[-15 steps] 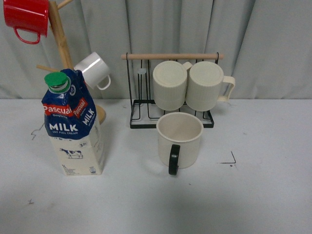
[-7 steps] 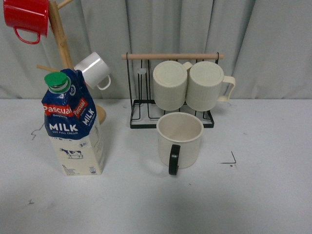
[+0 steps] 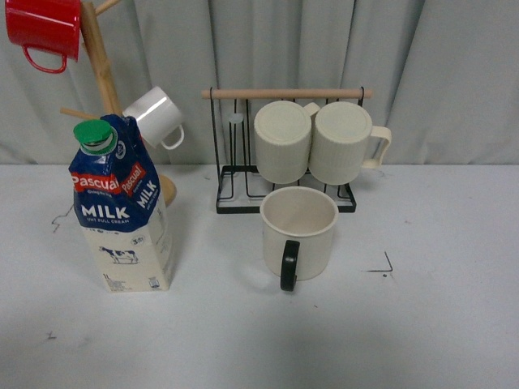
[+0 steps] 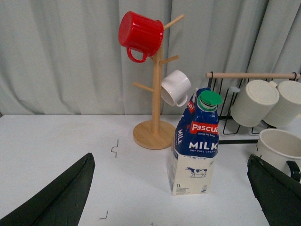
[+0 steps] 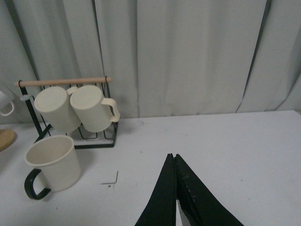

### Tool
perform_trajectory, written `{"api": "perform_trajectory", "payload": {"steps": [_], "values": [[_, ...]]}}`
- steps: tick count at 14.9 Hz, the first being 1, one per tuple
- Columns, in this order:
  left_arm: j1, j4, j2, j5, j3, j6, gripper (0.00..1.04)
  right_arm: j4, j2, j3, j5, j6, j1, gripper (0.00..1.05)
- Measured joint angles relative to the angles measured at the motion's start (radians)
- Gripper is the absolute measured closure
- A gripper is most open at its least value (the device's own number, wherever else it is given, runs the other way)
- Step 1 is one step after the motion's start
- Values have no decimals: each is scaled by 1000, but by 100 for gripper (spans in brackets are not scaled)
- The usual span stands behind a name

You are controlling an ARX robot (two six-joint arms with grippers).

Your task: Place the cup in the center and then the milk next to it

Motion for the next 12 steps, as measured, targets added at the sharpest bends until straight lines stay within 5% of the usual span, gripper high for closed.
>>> {"api": "perform_trajectory", "payload": {"steps": [2, 5, 10, 12], "values": [[0, 0, 0, -1, 0, 0, 7, -173, -158, 0, -2, 0, 0, 103], [0, 0, 0, 0, 0, 0, 7, -172, -164, 0, -2, 0, 0, 103], [0, -6, 1, -3, 0, -2, 7, -175, -164, 0, -2, -1, 0, 46], [-117, -279, 311, -233, 183, -159, 7, -174, -164, 0, -2, -3, 0, 20]]}}
